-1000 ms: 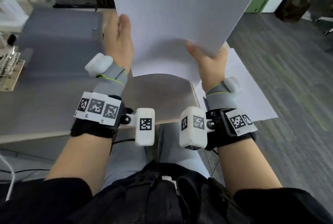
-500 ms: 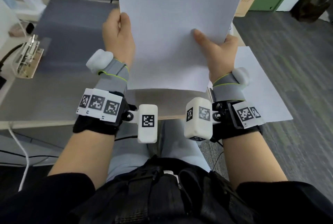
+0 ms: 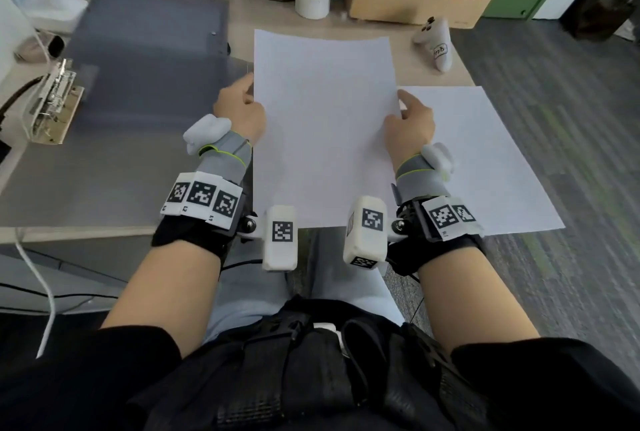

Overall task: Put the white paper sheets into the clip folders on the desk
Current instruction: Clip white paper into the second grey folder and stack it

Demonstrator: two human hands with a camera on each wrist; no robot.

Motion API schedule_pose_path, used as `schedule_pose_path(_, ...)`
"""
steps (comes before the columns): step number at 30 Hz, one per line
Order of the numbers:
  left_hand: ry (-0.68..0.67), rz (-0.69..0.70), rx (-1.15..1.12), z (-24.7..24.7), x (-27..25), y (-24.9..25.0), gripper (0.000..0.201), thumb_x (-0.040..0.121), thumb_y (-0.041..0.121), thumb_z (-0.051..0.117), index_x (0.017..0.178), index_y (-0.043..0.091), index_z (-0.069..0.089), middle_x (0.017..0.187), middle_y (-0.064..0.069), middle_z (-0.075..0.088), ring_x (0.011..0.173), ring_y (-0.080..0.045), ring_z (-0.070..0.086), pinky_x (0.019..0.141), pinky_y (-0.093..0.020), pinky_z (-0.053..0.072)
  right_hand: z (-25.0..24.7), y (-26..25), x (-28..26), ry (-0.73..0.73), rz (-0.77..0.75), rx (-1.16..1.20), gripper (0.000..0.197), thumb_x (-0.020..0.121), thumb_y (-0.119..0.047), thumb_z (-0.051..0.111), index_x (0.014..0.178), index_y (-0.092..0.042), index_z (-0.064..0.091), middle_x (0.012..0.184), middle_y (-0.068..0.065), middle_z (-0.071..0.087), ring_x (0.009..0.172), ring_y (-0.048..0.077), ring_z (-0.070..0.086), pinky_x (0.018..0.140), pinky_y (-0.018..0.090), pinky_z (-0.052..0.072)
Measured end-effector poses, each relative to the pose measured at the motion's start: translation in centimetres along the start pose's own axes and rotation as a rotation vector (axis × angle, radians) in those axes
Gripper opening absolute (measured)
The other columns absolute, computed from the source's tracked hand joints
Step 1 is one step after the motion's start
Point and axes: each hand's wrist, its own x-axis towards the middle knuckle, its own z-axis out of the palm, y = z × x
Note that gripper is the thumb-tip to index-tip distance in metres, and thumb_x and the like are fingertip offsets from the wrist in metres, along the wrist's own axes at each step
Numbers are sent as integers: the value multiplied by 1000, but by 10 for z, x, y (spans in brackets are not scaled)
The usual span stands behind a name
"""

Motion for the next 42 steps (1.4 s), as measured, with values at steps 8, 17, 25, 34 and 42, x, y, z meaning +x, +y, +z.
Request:
schedule_pose_path(8, -83, -110, 193, 3, -9, -11, 54, 77, -7, 30, 105, 27, 62, 67, -6, 42, 70, -26, 32, 65, -26, 31, 7, 17, -3, -78, 113, -78, 52, 86, -4, 41, 133, -21, 52, 96, 2, 54, 84, 22, 51, 71, 25, 40)
schedule_pose_path(17, -146, -110, 309, 0, 4, -8, 32, 81, -3, 31, 91, 14, 56, 81, -9, 48, 67, -28, 36, 59, -24, 31, 12, 5, 4, -104, 107, -164, 49, 84, -2, 40, 129, -15, 56, 100, 7, 57, 84, 24, 49, 68, 23, 40)
schedule_pose_path(25, -260, -242, 560, 1, 42, -15, 45, 74, 15, 35, 113, 4, 55, 95, -9, 49, 87, -27, 50, 81, -31, 39, 17, -10, 12, -150, 104, -344, 20, 86, 0, 41, 73, -14, 46, 72, 6, 42, 77, 26, 36, 47, 24, 26)
schedule_pose_path(34, -356, -113, 725, 0, 37, -2, 34, 91, 5, 43, 122, 0, 56, 125, -21, 59, 114, -38, 58, 84, -24, 40, 24, -15, 11, -167, 74, -579, 31, 87, -7, 45, 118, -7, 52, 118, 11, 57, 97, 32, 57, 86, 34, 48)
schedule_pose_path(42, -420, -68, 958, -7, 46, 2, 42, 84, 21, 54, 125, 14, 52, 119, -14, 60, 108, -30, 60, 99, -36, 46, 35, -19, 13, -145, 8, -861, 43, 89, -12, 46, 131, -6, 42, 136, 10, 37, 120, 30, 49, 89, 37, 40)
